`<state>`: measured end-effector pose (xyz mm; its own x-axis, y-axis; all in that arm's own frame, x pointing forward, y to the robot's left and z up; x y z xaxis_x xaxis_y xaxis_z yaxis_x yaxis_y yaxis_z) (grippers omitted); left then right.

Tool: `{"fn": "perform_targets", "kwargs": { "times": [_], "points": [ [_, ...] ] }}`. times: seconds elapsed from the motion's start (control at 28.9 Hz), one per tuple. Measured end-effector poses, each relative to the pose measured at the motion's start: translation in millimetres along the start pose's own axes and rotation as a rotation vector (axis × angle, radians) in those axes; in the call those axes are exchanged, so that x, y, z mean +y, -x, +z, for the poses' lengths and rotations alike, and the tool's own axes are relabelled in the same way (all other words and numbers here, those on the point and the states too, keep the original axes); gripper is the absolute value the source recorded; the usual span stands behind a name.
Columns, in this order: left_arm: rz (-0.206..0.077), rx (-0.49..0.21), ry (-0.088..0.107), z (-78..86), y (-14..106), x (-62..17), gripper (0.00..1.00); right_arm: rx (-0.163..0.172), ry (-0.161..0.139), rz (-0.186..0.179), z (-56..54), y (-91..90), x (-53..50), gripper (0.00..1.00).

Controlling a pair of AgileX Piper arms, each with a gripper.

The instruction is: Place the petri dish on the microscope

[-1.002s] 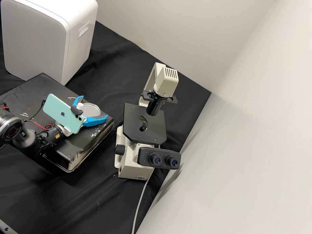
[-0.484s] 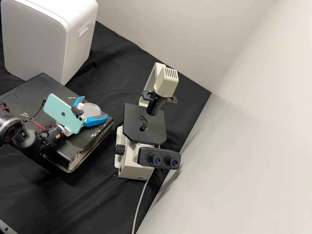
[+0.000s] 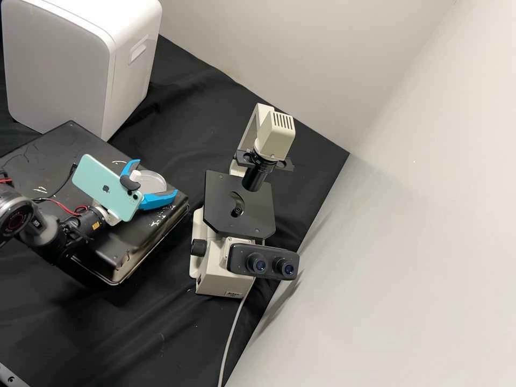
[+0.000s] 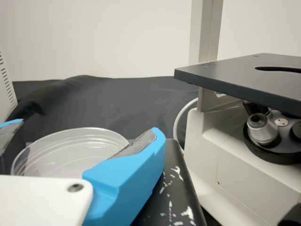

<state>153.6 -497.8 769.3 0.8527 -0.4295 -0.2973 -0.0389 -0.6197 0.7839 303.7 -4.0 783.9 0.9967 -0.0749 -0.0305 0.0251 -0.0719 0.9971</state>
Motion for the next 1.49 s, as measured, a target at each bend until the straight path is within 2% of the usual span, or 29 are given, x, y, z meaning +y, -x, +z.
{"fn": "perform_targets", "kwargs": {
  "times": [0.14,0.24,0.41,0.66,0.76,1.17,1.38,1.49],
  "points": [
    [0.002,0.004,-0.001,-0.7,0.2,0.4,1.00,-0.001,-0.005,0.004,1.2,7.4,4.0,0.00],
    [0.002,0.006,-0.001,-0.9,0.2,0.4,1.00,-0.005,-0.022,0.016,2.0,13.8,8.2,0.00],
    [0.002,0.006,-0.001,-0.9,0.2,0.4,1.00,-0.011,-0.033,0.035,3.4,22.3,14.4,0.00],
    [0.002,0.006,-0.001,-0.9,0.2,0.4,1.00,0.025,-0.043,0.095,0.3,29.8,28.4,0.00],
    [0.002,0.006,-0.001,-0.9,0.2,0.4,1.00,0.038,-0.039,0.105,-1.0,30.8,31.0,0.00],
    [0.002,0.006,-0.001,-0.9,0.2,0.4,1.00,0.038,-0.038,0.095,-0.3,30.3,29.4,0.00],
    [0.003,0.008,0.000,-1.1,0.2,0.5,1.00,0.019,-0.038,0.079,4.8,27.1,25.0,0.00],
    [0.003,0.008,0.000,-1.1,0.2,0.5,1.00,0.022,-0.038,0.064,4.7,22.5,20.5,0.00]
  ]
}}
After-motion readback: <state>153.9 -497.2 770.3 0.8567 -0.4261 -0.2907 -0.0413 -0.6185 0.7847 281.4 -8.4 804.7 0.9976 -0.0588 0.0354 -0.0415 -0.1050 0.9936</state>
